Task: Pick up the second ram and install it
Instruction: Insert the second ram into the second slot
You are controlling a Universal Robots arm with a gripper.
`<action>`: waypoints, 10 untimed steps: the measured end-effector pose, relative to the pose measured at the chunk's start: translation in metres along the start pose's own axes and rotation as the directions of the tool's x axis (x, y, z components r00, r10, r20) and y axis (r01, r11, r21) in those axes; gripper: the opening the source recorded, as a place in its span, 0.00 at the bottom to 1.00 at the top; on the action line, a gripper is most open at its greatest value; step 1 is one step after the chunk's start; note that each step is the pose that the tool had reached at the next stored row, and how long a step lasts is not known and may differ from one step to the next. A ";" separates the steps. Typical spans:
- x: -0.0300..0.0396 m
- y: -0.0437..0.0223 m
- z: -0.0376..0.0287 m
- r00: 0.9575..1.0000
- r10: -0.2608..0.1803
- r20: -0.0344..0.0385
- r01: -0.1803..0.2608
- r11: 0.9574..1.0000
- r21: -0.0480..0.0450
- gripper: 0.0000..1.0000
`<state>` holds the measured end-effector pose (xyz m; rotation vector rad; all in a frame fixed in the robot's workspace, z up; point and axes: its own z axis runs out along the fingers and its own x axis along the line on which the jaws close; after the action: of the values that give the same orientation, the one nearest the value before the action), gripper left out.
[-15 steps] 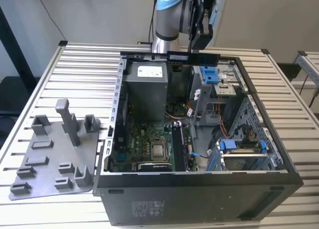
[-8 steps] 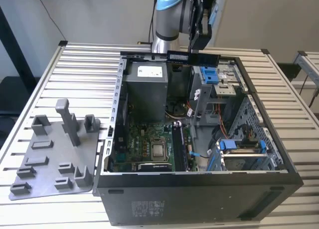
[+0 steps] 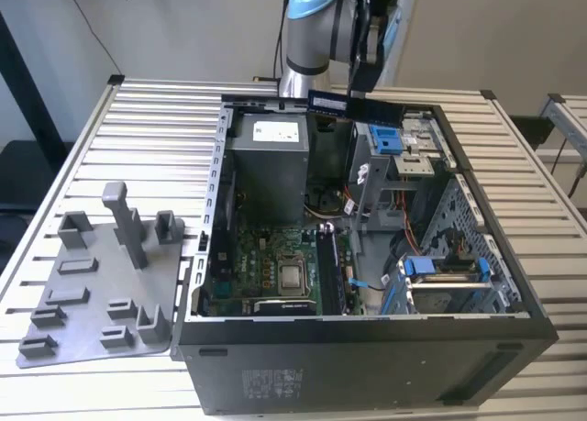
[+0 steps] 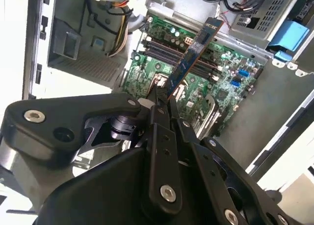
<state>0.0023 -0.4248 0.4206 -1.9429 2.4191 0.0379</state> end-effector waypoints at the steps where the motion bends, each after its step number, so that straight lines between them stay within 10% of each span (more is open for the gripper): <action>1: 0.0000 0.0000 0.0001 1.000 0.016 0.000 -0.016 1.000 0.001 0.14; 10: 0.0000 0.0000 0.0007 0.988 0.154 0.000 -0.154 0.988 0.007 0.14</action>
<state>0.0023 -0.4247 0.4198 -1.7494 2.5605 0.0332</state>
